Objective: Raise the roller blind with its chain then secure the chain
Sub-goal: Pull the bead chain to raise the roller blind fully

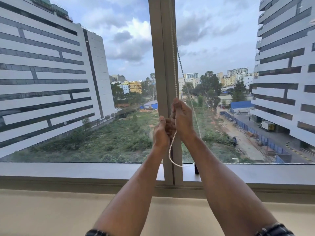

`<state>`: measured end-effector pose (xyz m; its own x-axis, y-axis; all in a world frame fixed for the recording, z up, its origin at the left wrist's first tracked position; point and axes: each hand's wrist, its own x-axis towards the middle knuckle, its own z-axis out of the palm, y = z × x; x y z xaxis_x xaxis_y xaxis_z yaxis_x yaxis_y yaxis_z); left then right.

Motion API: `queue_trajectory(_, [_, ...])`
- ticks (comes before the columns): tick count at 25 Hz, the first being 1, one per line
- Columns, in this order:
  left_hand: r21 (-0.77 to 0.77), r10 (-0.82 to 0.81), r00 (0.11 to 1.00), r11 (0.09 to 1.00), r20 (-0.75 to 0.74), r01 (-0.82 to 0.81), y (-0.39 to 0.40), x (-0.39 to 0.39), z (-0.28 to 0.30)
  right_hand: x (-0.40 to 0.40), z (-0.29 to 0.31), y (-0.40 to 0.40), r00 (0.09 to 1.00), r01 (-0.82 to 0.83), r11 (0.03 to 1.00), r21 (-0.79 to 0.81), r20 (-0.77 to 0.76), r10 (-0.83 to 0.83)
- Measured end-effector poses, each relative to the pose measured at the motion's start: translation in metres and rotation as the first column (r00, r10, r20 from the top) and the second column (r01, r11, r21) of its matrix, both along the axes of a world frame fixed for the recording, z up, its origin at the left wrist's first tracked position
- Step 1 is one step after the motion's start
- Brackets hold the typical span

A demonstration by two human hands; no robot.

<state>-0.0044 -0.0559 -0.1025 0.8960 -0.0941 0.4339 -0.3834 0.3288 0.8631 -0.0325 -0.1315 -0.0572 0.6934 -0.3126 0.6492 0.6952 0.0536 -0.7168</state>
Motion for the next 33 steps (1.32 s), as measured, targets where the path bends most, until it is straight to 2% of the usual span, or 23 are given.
queue_trajectory(3, [0.061, 0.083, 0.989, 0.994, 0.121, -0.091, -0.003, -0.005, 0.045, 0.004, -0.023, 0.000, 0.999, -0.030, 0.999, 0.014, 0.015, 0.030])
queue_trajectory(6, [0.043, -0.002, 0.982, 0.999, 0.191, -0.006, -0.013, -0.011, 0.091, 0.000, -0.040, 0.005, 0.999, 0.042, 0.997, -0.061, 0.002, -0.042])
queue_trajectory(8, [0.062, -0.053, 0.981, 0.997, 0.187, 0.042, -0.021, -0.015, 0.108, -0.002, -0.051, 0.010, 0.998, 0.048, 0.995, -0.090, -0.042, -0.052])
queue_trajectory(13, [0.022, 0.027, 0.984, 0.999, 0.176, -0.031, -0.032, -0.019, 0.091, -0.003, -0.069, 0.003, 0.996, -0.011, 0.997, -0.078, -0.088, 0.005])
queue_trajectory(16, [0.006, 0.062, 0.985, 0.998, 0.163, -0.064, -0.029, -0.014, 0.073, -0.008, -0.069, -0.010, 0.987, -0.095, 0.995, 0.009, -0.130, 0.095])
queue_trajectory(20, [-0.027, 0.066, 0.985, 0.998, 0.160, -0.062, -0.028, -0.009, 0.058, -0.010, -0.039, -0.027, 0.990, 0.018, 0.993, 0.115, -0.144, -0.001])
queue_trajectory(23, [-0.025, 0.062, 0.983, 0.998, 0.171, -0.059, -0.022, -0.010, 0.058, -0.011, 0.011, -0.022, 0.997, 0.017, 0.991, 0.132, -0.082, -0.006])
queue_trajectory(28, [-0.044, 0.021, 0.979, 0.999, 0.202, -0.013, -0.015, -0.018, 0.052, -0.016, 0.083, -0.002, 0.991, -0.134, 0.991, -0.002, 0.031, 0.134])
queue_trajectory(31, [-0.034, -0.011, 0.984, 0.999, 0.176, 0.017, -0.011, -0.021, 0.038, -0.018, 0.086, 0.007, 0.970, -0.240, 0.969, -0.062, 0.021, 0.242])
queue_trajectory(33, [-0.030, -0.028, 0.986, 0.999, 0.166, 0.034, -0.011, -0.024, 0.026, -0.019, 0.079, 0.010, 0.977, -0.212, 0.975, -0.070, 0.022, 0.214])
